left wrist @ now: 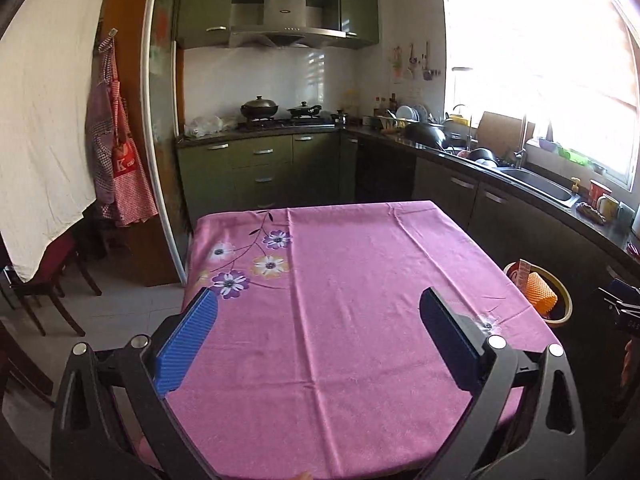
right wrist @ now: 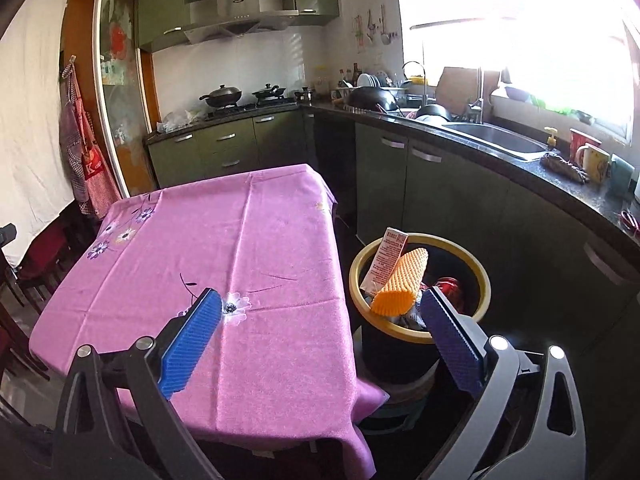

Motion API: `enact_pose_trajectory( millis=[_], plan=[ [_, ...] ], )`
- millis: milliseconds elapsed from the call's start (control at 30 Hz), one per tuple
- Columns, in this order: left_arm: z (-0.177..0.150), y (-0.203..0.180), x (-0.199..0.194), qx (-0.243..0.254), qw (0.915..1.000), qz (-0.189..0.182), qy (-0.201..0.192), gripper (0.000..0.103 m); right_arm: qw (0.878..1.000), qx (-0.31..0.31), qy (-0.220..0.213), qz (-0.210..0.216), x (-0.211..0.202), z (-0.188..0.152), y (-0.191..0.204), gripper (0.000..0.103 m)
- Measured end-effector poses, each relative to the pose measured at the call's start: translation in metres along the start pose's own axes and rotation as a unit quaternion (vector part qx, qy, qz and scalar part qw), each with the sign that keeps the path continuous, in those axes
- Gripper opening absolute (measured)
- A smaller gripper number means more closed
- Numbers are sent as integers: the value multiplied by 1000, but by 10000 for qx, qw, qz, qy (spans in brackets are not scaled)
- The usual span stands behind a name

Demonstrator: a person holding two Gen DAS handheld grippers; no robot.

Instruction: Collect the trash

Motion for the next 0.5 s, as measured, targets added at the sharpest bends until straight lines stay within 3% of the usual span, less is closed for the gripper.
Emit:
enact_pose_trajectory(
  millis=[500],
  plan=[
    [-9, -8, -34, -14, 9995, -131, -293, 96, 9998, -46, -124, -118, -27, -10, 2, 98]
  ],
)
Point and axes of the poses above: each gripper's, at about its wrist camera, not at the fingertips, and x roughly the way its jaws point, y to its left, z to its top, the point moved 6 cm from there along x, roughly the way its jaws point, and after that the axes turned 11 degrees about y, right-handed, at the moved point
